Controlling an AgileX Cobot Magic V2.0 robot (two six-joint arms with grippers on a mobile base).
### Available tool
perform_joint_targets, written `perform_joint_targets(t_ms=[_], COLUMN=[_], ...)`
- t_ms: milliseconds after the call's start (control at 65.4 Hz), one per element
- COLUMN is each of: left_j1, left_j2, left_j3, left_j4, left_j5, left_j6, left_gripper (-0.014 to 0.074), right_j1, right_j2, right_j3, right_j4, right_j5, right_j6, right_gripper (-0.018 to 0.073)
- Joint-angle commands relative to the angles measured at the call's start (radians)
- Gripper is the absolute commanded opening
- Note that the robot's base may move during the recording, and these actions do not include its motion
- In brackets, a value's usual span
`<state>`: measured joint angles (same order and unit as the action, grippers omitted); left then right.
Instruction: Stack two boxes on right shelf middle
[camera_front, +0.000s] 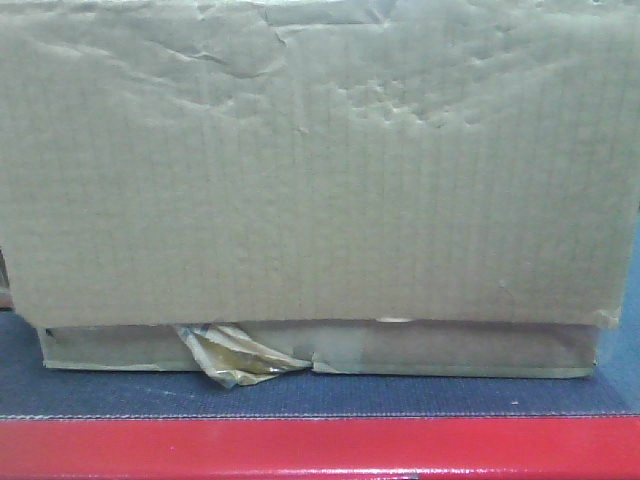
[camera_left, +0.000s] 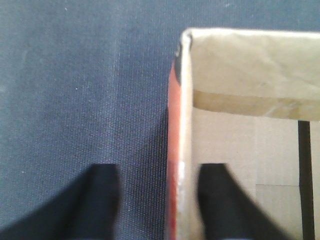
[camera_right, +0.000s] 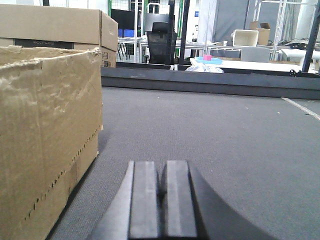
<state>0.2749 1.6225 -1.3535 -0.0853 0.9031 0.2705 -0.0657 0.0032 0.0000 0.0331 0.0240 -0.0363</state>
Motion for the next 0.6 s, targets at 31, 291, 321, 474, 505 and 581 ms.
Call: perform_joint_targets(t_ms=[31, 291, 321, 474, 505, 581], left_j1=[0.0, 0.0, 0.0, 0.0, 0.0, 0.0], left_j2=[-0.002, -0.024, -0.035, -0.066, -0.071, -0.074], left_j3=[-0.008, -0.098, -0.118, -0.273, -0.31, -0.428], left_j4=[-0.015, -0.036, -0.034, 0.015, 0.034, 0.049], left_j5=[-0.016, 0.029, 0.033, 0.045, 0.047, 0.07], left_j6=[0.011, 0.01, 0.007, -0.083, -0.104, -0.124], left_gripper=[0.0001, -0.0111, -0.0111, -0.0111, -0.0111, -0.0111], right_j1=[-0.006, -0.006, -0.006, -0.006, -0.006, -0.006], right_j2=[-0.003, -0.003, -0.003, -0.003, -0.003, -0.003], right_j3=[0.0, 0.0, 0.0, 0.0, 0.0, 0.0], right_j4=[-0.007, -0.007, -0.007, -0.007, -0.007, -0.007], right_j5=[-0.017, -0.017, -0.017, -0.017, -0.017, -0.017], right_j6=[-0.002, -0.002, -0.002, -0.002, -0.002, -0.002], right_gripper=[-0.0165, -0.0165, -0.0165, -0.0165, -0.0165, -0.0165])
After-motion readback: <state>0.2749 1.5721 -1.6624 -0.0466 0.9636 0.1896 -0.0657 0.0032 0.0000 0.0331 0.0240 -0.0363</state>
